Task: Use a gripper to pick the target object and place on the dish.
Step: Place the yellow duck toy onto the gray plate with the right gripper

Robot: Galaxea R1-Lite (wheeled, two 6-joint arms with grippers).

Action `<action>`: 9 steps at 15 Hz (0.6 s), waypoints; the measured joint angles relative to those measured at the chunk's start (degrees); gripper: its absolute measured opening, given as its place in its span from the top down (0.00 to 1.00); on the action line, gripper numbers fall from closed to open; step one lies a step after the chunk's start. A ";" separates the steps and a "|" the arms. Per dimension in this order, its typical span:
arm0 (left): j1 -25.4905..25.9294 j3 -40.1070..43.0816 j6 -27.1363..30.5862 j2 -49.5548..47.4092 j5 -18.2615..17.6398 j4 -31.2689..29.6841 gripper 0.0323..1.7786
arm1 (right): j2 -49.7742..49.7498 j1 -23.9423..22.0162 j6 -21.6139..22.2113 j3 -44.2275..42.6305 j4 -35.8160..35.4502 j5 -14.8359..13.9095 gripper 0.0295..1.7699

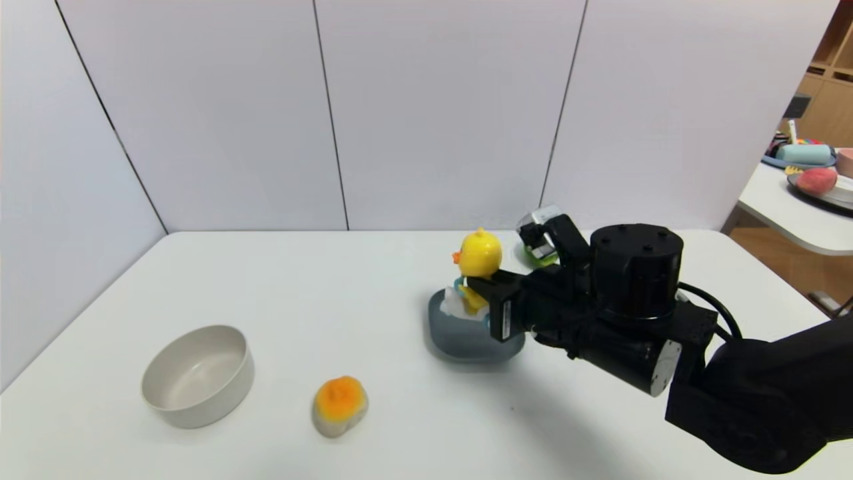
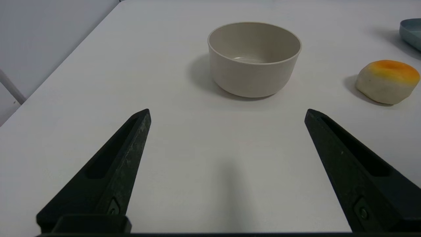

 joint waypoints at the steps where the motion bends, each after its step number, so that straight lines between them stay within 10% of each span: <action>1: 0.00 0.00 -0.02 0.02 0.00 0.00 0.05 | 0.66 0.11 0.00 -0.13 -0.44 -0.02 0.82; 9: 0.00 0.00 0.00 0.00 0.02 0.00 0.05 | 3.94 -0.74 0.02 -0.68 -1.16 -1.32 0.82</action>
